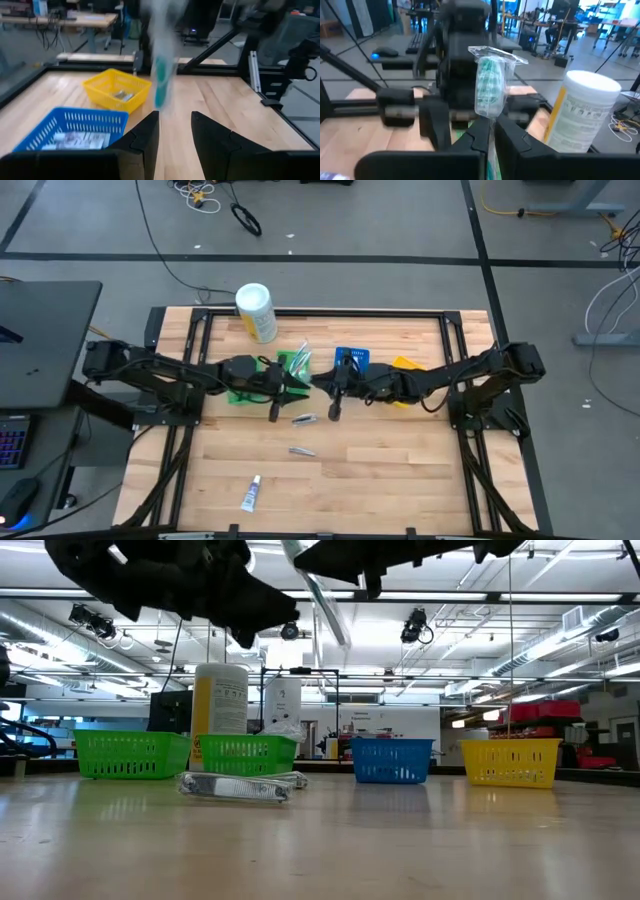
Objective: Pick & Place Travel size toiletries
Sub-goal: Put the green toothbrush into the right green bin
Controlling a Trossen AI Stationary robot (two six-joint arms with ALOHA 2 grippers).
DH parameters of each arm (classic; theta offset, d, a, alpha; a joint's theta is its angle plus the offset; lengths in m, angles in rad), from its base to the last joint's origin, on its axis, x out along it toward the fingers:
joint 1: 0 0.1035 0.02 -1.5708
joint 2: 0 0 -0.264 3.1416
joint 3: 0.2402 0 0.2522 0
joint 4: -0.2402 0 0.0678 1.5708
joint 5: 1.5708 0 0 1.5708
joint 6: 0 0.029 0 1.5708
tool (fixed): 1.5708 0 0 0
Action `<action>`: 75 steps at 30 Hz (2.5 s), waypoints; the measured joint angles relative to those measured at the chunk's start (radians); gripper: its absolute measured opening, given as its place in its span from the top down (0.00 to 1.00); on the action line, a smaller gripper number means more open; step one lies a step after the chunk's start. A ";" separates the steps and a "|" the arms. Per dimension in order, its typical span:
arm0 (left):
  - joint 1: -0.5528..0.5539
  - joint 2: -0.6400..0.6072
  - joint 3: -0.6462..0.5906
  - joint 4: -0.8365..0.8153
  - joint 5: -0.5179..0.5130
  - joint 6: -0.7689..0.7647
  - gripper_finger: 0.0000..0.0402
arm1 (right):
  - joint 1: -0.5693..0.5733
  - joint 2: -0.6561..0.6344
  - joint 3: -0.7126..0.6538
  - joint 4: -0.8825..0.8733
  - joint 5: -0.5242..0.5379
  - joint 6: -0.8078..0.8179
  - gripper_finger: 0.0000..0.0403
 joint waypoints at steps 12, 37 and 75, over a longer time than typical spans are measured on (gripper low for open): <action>0.004 0.142 0.097 0.038 -0.054 0.030 0.51 | -0.015 0.000 0.000 0.012 0.000 -0.016 0.94; 0.004 0.144 0.100 0.195 -0.054 0.007 0.63 | -0.017 0.000 0.001 0.049 -0.001 -0.016 0.94; 0.065 0.114 0.099 -0.122 -0.306 -0.100 0.93 | -0.041 -0.048 -0.001 -0.475 0.145 0.170 0.74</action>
